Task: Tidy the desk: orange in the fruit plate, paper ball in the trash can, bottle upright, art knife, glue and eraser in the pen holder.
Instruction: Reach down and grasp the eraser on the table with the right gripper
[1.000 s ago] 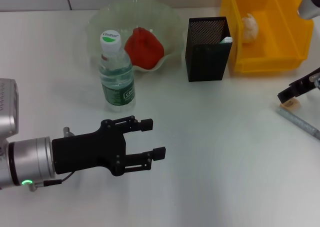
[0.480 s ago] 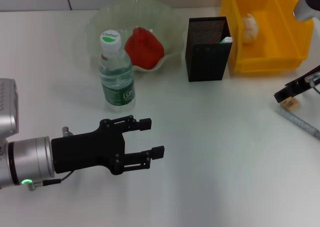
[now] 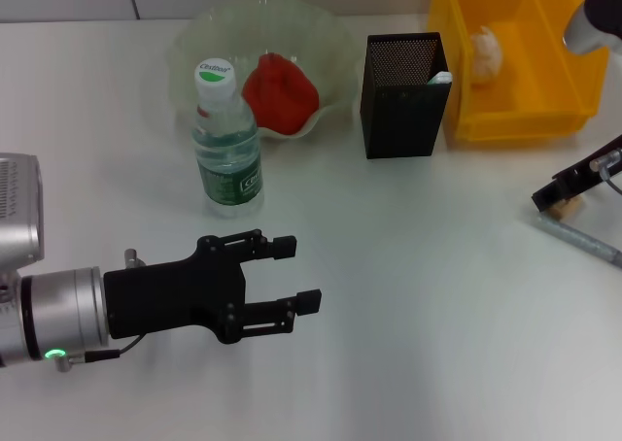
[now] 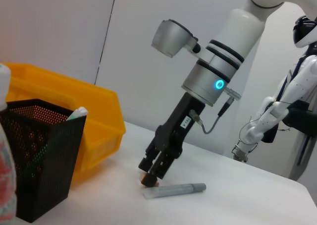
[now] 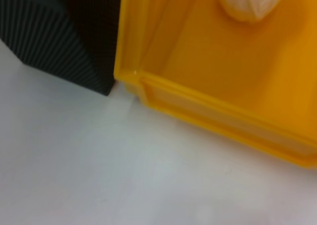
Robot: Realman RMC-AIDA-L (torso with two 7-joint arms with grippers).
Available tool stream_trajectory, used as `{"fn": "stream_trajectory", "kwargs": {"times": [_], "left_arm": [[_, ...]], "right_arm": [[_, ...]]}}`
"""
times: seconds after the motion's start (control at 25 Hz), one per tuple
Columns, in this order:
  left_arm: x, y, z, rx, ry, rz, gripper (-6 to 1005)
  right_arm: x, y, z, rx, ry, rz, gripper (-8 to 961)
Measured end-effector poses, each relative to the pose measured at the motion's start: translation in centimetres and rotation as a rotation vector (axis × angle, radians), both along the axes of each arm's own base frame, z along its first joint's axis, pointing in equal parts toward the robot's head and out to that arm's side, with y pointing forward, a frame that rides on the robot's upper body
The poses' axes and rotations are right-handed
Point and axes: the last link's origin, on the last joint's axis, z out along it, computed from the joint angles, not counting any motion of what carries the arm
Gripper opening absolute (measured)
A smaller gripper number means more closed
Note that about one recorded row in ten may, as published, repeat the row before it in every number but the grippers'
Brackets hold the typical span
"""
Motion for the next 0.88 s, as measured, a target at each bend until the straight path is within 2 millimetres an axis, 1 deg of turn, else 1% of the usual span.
{"fn": "stream_trajectory", "kwargs": {"times": [0.68,0.88], "left_arm": [[0.05,0.08,0.05,0.005,-0.003,0.001,757],[0.08,0.06,0.05,0.004,-0.007,0.002,757]], "right_arm": [[0.27,-0.22,-0.20,-0.019,-0.005,0.003,671],[0.44,-0.31,-0.37,-0.029,-0.001,0.011,562]]}}
